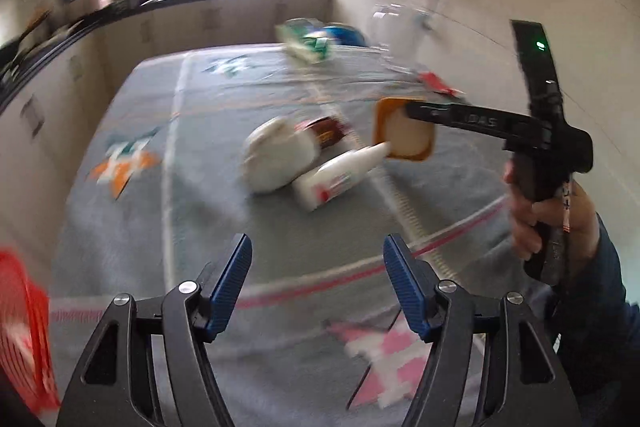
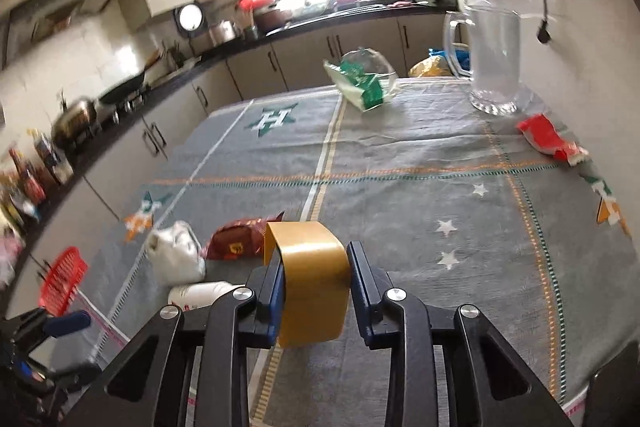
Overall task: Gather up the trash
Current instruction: 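Grasp the white spray bottle with the left tool while the right tool grasps the yellow cup, then lift the spray bottle with the left tool while the right tool lifts the yellow cup, then carry the bottle and cup over the red basket and open both tools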
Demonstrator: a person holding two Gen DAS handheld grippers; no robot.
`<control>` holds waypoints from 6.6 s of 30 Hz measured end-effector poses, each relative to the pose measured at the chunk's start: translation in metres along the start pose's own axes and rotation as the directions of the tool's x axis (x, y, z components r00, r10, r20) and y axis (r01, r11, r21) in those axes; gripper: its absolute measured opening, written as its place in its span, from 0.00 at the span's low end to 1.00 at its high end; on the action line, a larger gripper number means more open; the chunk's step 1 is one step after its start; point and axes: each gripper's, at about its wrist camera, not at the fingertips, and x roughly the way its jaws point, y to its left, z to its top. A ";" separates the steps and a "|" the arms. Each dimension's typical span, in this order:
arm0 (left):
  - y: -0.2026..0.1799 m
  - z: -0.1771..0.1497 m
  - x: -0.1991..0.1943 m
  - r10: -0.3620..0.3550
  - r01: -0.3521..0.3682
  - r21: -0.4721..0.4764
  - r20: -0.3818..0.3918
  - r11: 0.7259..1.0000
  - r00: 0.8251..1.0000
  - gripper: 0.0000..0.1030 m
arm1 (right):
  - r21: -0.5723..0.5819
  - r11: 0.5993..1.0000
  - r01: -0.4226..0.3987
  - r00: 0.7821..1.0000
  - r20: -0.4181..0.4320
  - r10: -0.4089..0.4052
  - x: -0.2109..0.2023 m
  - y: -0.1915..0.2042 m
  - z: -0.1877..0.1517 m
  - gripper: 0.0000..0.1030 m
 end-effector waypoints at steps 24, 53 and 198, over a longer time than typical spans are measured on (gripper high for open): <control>-0.040 0.038 0.109 0.075 -0.018 0.292 -0.184 0.956 0.980 0.28 | 0.063 0.996 0.059 0.996 -0.065 -0.055 0.005 -0.026 -0.005 0.30; -0.025 0.004 0.019 0.091 -0.088 -0.060 0.056 0.994 0.994 0.28 | -0.062 0.998 -0.017 0.998 0.060 0.020 -0.017 0.011 -0.009 0.26; 0.248 -0.171 -0.165 0.520 -0.355 -0.634 0.088 0.687 0.849 0.47 | -0.438 0.820 -0.368 0.920 -0.301 0.252 0.083 0.394 -0.079 0.47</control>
